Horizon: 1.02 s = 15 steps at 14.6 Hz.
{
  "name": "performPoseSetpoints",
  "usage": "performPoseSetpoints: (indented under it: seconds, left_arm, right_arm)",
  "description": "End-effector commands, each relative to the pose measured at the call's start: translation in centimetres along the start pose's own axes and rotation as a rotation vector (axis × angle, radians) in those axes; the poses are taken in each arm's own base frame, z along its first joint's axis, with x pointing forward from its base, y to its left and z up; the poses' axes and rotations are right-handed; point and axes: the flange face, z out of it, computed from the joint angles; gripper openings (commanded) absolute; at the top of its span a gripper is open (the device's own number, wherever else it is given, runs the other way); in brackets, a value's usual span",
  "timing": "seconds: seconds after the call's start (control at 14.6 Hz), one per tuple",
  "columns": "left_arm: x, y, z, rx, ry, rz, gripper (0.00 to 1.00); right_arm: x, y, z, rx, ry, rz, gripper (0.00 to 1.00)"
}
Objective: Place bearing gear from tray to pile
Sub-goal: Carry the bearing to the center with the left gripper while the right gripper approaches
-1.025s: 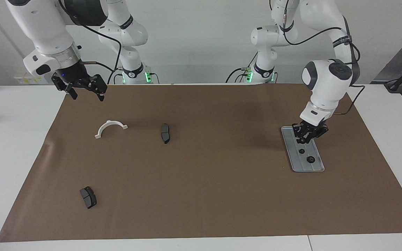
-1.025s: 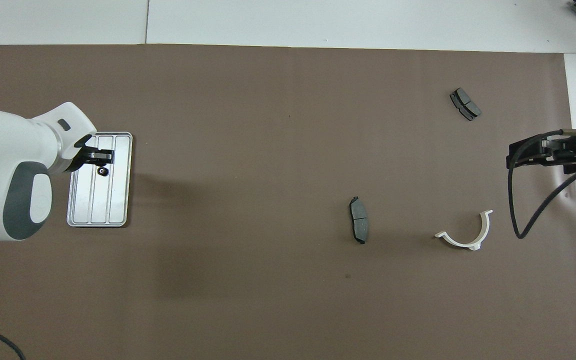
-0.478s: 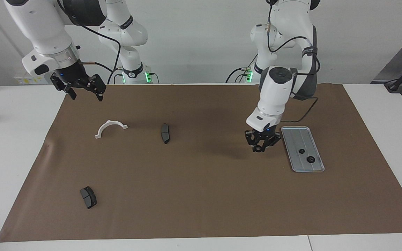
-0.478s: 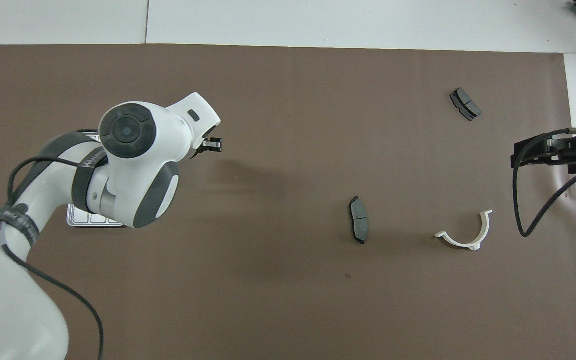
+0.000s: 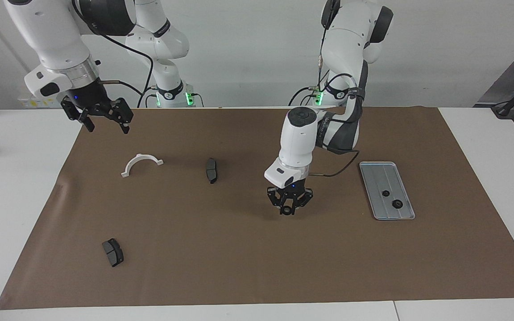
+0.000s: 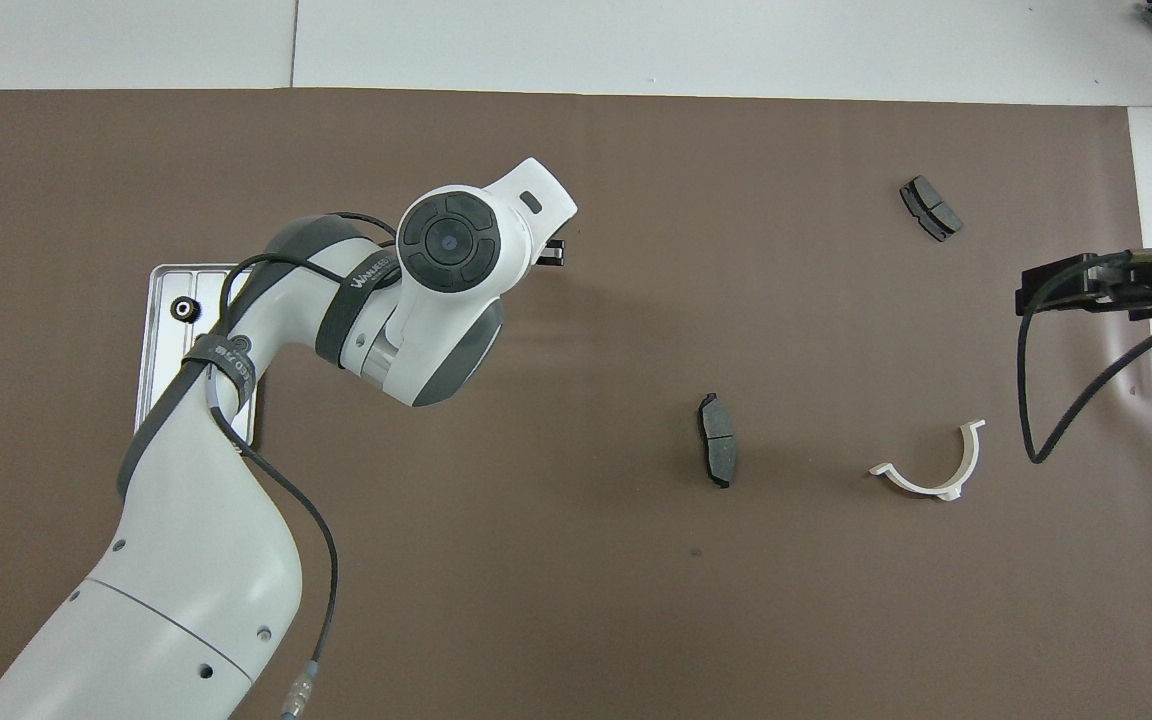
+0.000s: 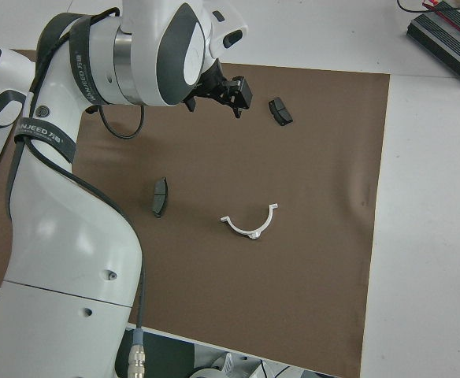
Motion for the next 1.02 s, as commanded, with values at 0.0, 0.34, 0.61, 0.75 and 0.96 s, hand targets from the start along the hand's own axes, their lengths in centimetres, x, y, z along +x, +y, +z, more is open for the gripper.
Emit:
performPoseSetpoints:
  seconds: [0.0,0.34,0.61,0.75,0.96]
  left_arm:
    - [1.3,0.7,-0.1,-0.043,0.087,-0.018,0.0]
    - [-0.8,3.2,5.0,-0.117,0.067,-0.06,0.0]
    - [-0.9,4.3,5.6,-0.124,0.068,-0.076,0.16]
    - [-0.5,4.4,4.7,-0.137,0.086,-0.078,1.0]
    - [0.2,3.9,1.3,-0.13,0.094,-0.082,1.0]
  right_arm:
    - [0.9,-1.9,2.6,0.011,0.017,-0.057,1.0]
    - [4.6,-8.0,9.3,0.041,0.044,-0.013,1.0]
    - [6.0,-9.4,12.3,0.045,0.065,-0.021,1.0]
    - [6.0,-9.4,12.7,0.046,0.059,-0.02,1.0]
    - [6.4,-10.5,13.6,0.073,0.068,0.002,1.0]
